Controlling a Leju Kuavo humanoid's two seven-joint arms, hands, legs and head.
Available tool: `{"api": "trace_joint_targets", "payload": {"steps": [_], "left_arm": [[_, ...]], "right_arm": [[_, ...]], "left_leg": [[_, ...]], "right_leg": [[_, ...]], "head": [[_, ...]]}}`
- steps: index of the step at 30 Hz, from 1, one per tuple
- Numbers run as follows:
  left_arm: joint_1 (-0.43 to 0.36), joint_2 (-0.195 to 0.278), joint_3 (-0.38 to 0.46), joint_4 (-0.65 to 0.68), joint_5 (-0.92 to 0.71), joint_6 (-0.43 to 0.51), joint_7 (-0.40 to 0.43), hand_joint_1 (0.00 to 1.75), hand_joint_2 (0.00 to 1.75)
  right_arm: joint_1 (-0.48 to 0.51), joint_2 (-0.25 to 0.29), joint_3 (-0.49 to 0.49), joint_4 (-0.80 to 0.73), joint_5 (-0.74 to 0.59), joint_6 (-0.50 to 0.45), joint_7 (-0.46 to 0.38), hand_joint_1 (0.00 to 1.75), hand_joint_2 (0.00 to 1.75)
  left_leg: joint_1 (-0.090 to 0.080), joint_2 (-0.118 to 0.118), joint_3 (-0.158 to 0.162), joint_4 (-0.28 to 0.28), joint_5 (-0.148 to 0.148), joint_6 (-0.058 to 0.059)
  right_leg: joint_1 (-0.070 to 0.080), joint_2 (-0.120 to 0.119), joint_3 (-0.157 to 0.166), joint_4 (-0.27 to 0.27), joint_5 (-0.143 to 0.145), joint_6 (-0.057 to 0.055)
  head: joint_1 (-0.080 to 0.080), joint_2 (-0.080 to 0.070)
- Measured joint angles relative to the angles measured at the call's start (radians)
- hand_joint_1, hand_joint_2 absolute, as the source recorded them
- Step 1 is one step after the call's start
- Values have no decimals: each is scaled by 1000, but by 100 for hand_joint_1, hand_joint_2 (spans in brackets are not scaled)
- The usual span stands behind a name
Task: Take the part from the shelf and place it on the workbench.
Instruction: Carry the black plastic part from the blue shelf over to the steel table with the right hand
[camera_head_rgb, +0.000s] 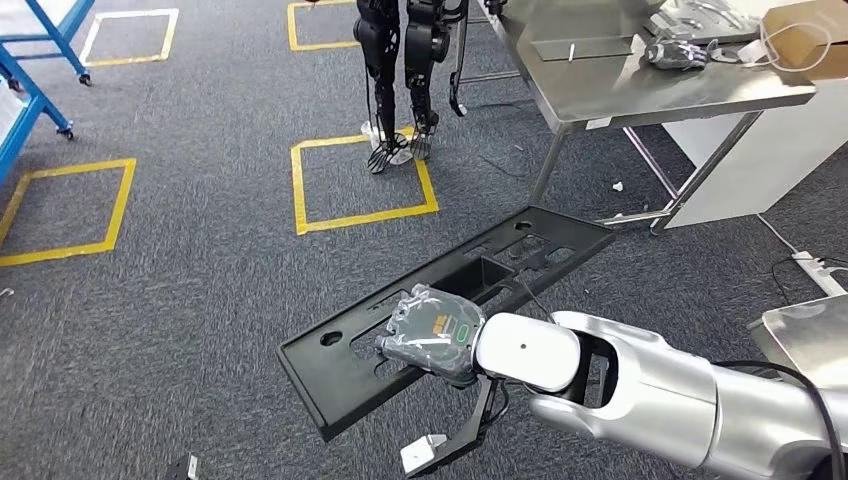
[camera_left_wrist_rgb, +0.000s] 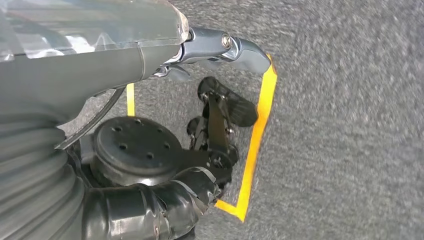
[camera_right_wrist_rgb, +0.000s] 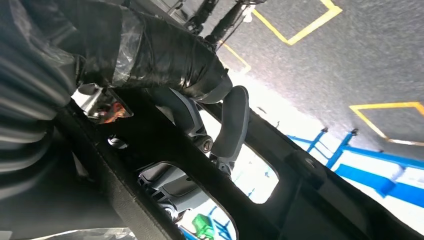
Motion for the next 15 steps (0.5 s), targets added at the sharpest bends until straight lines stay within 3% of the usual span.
{"api": "trace_joint_targets", "payload": {"steps": [1,3,5,7,9,10,11,13,15], "left_arm": [[2,0,-6,-6,2,2,2,0,175],[5,-1,-17,-18,4,4,5,0,175],[7,-1,-24,-28,4,6,6,0,175],[9,-1,-26,-33,5,7,6,0,175],[12,-1,-26,-33,5,8,7,0,175],[14,-1,-27,-34,5,8,7,0,175],[15,-1,-27,-35,5,8,7,0,175],[17,0,-27,-38,5,8,7,0,175],[19,0,-27,-40,5,8,7,0,175]], "right_arm": [[0,0,0,1,0,0,0,175,175],[1,-1,0,3,0,-2,0,175,175],[-1,-1,-1,5,0,-2,0,175,175],[-1,1,-1,7,0,-3,0,175,175],[4,2,0,9,0,-3,-1,175,175],[6,2,1,10,0,-3,-1,175,175],[8,2,1,11,0,-3,-1,175,175],[9,2,1,12,0,-3,-1,175,175],[9,2,1,13,0,-3,-1,175,175]], "left_leg": [[-1,7,3,-2,-2,-5],[0,17,14,-6,-8,-17],[1,-6,10,22,-30,-25],[2,-45,-41,125,-80,-28],[2,-58,-108,237,-116,-31],[2,-60,-123,254,-106,-32],[2,-61,-119,232,-78,-33],[4,-79,-74,115,-4,-31],[6,-112,-38,28,25,-27]], "right_leg": [[6,-2,4,-9,-4,-5],[5,17,13,-21,-2,-14],[-2,33,33,-43,4,-26],[-5,47,43,-52,6,-35],[-3,67,43,-49,4,-39],[-3,79,43,-45,1,-39],[-3,91,43,-40,-2,-37],[-6,112,42,-25,-13,-30],[-7,129,31,-6,-23,-19]], "head": [[0,0],[-1,0],[-2,0],[-4,0],[-5,0],[-6,0],[-6,0],[-6,0],[-5,0]]}}
